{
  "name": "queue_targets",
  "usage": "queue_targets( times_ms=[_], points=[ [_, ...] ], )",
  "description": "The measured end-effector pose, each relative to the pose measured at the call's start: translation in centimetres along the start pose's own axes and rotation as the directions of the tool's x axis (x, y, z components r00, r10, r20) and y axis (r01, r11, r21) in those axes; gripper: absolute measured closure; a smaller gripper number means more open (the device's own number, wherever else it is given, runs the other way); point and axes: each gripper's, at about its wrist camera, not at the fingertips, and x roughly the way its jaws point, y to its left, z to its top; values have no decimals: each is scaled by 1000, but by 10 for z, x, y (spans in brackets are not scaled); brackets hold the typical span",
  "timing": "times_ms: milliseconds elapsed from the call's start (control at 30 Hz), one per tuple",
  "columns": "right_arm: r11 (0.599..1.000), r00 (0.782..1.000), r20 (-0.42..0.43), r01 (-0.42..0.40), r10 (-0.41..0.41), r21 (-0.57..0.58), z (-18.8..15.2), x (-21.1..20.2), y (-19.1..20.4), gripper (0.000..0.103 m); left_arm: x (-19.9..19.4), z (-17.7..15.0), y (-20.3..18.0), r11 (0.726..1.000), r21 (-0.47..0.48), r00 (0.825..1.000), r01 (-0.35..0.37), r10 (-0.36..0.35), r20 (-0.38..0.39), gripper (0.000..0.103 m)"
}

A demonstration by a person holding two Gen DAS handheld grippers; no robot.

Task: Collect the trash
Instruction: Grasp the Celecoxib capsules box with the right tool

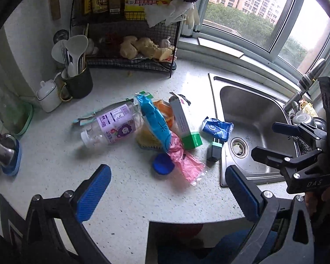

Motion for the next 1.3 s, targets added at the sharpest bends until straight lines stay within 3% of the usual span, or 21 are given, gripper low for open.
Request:
queue_targets(
  times_ms=[267,600,833,900,967,1000,1233,1300],
  points=[
    [993,985,-140,-93,103,74,41,82,-9,1,46,30,43,1000,17,996,21,-20,-82,0],
    [995,963,-260,-48,68,82,60,141,-16,3,94,37,69,998,-1,985,61,-60,-159,0],
    [993,945,-307,-98,113,64,69,164,-19,4,104,38,79,997,-15,981,76,-77,-180,0],
    [991,936,-330,-105,125,78,68,170,-23,9,103,38,82,996,-22,979,89,-91,-181,0],
    [989,927,-349,-113,138,90,66,172,-27,23,103,37,83,995,-13,978,94,-95,-184,0],
    [988,925,-352,-118,144,97,65,172,-28,24,103,36,83,995,-4,978,97,-96,-186,0],
    [993,932,-345,-98,115,65,63,160,-20,45,106,38,81,996,20,979,91,-86,-186,0],
    [998,938,-339,-62,69,33,64,156,-13,45,106,39,79,995,28,979,92,-85,-184,0]
  ],
)
